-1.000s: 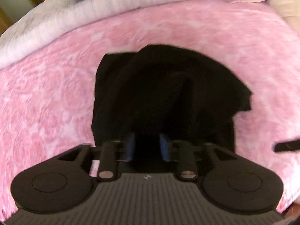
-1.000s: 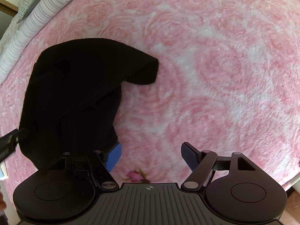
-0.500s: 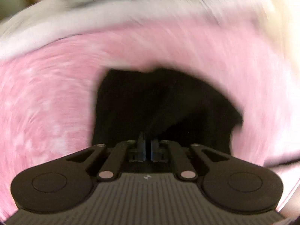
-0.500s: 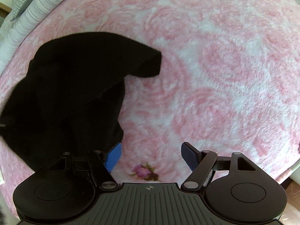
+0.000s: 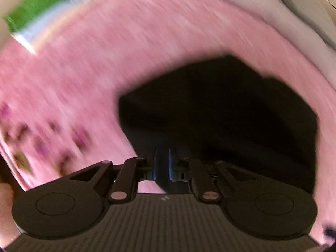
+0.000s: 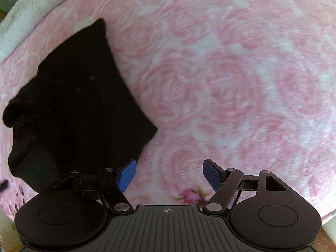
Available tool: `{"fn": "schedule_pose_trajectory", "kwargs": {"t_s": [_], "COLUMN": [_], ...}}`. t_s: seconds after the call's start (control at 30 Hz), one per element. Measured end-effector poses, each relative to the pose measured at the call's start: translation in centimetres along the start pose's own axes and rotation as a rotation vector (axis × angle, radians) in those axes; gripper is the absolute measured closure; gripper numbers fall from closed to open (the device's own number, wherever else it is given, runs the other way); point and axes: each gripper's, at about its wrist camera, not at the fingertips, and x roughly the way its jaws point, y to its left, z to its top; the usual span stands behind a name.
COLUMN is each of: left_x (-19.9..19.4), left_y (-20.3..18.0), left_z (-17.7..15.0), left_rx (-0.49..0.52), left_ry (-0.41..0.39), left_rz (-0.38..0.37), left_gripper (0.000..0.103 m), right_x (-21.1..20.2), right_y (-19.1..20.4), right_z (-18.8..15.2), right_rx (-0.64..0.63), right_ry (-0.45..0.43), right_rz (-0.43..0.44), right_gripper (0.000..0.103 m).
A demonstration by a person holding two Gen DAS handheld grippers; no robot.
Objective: Fold clothes
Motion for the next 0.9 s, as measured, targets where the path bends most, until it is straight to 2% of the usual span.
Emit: {"fn": "schedule_pose_trajectory", "kwargs": {"t_s": [0.1, 0.17, 0.3, 0.4, 0.5, 0.57, 0.6, 0.63, 0.67, 0.8, 0.9], "left_x": [1.1, 1.6, 2.8, 3.2, 3.5, 3.7, 3.7, 3.6, 3.5, 2.9, 2.4], "left_y": [-2.2, -2.8, -3.0, -2.1, -1.0, -0.5, -0.4, -0.3, -0.3, -0.5, -0.5], "left_z": [-4.2, -6.0, -7.3, -7.3, -7.0, -6.8, -6.8, -6.8, -6.8, -7.1, -7.4], "left_rx": [-0.042, -0.091, -0.154, -0.194, -0.261, -0.29, -0.299, -0.301, -0.297, -0.248, -0.213], "left_ry": [0.073, 0.092, 0.098, 0.077, 0.056, 0.051, 0.05, 0.048, 0.046, 0.051, 0.055], "left_rz": [-0.116, -0.154, -0.136, -0.101, -0.106, -0.106, -0.107, -0.11, -0.115, -0.133, -0.157], "left_gripper": [0.087, 0.084, 0.081, 0.08, 0.077, 0.077, 0.077, 0.077, 0.077, 0.077, 0.077], "right_x": [0.8, 1.6, 3.9, 6.3, 8.4, 8.6, 8.7, 8.8, 8.7, 7.8, 6.1], "right_y": [0.6, 0.5, -0.6, -2.3, -3.8, -3.4, -3.2, -3.0, -2.5, -1.6, -1.2], "right_z": [0.2, 0.6, 1.1, 1.2, 0.8, 0.7, 0.7, 0.7, 0.8, 0.5, -1.3], "right_rx": [-0.022, -0.03, 0.018, 0.177, 0.355, 0.355, 0.353, 0.352, 0.312, 0.239, 0.22], "right_ry": [-0.007, -0.029, -0.053, -0.04, -0.041, -0.062, -0.073, -0.084, -0.082, -0.107, -0.139], "right_rz": [0.043, 0.075, 0.122, 0.198, 0.273, 0.288, 0.295, 0.302, 0.304, 0.299, 0.293], "right_gripper": [0.028, 0.028, 0.028, 0.028, 0.028, 0.029, 0.031, 0.045, 0.084, 0.092, 0.093]}}
